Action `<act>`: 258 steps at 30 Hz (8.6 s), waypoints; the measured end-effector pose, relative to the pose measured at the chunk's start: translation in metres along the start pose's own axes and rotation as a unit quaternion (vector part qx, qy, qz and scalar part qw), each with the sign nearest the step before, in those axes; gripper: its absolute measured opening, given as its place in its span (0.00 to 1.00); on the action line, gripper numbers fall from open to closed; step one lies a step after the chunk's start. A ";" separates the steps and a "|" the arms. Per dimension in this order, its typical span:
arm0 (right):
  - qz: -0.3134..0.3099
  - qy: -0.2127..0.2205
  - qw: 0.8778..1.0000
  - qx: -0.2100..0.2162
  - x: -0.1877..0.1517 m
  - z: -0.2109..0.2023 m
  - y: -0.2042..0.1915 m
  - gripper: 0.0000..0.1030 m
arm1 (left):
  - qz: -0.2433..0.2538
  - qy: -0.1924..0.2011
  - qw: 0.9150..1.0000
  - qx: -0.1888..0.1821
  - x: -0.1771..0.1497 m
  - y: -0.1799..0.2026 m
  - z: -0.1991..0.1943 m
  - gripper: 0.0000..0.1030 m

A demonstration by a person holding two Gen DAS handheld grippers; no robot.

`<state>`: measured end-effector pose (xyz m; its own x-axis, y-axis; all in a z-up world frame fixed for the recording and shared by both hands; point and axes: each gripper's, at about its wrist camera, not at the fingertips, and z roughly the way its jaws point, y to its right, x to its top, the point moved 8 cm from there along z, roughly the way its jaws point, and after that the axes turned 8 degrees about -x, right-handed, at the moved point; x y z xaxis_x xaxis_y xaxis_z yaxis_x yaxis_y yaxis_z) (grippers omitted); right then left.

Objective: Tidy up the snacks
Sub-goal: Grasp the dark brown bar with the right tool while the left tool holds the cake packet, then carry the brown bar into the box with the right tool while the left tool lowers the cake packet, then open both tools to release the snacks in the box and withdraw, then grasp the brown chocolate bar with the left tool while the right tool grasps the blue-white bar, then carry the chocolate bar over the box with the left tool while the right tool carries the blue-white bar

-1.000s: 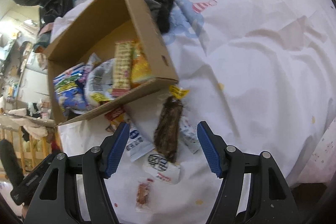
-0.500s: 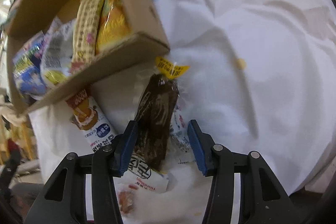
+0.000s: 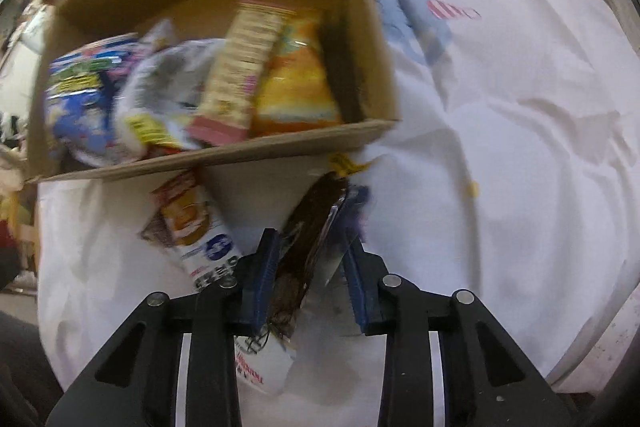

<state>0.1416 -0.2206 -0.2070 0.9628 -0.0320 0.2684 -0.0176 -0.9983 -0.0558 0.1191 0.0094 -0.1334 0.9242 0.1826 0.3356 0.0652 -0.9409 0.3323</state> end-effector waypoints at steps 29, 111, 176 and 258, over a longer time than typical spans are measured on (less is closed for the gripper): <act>0.126 0.038 0.974 0.187 -0.028 -0.079 0.023 0.12 | 0.018 0.018 0.999 0.036 0.000 -0.005 0.001 0.69; 0.047 0.114 0.982 0.144 0.115 -0.053 -0.005 0.13 | 0.146 0.110 0.983 0.009 0.118 0.077 0.027 0.86; 0.126 0.073 0.986 0.080 0.014 -0.070 0.092 0.68 | 0.091 0.092 0.992 0.008 0.044 0.052 0.004 0.94; -0.075 0.063 0.986 0.133 -0.019 -0.080 -0.018 0.18 | 0.037 -0.027 0.992 0.118 -0.027 -0.014 0.048 0.14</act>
<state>0.1025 -0.2059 -0.1343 0.9075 0.0918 0.4099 0.2095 -0.9447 -0.2524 0.1114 0.0044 -0.1895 0.9483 0.1009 0.3009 0.0768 -0.9929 0.0908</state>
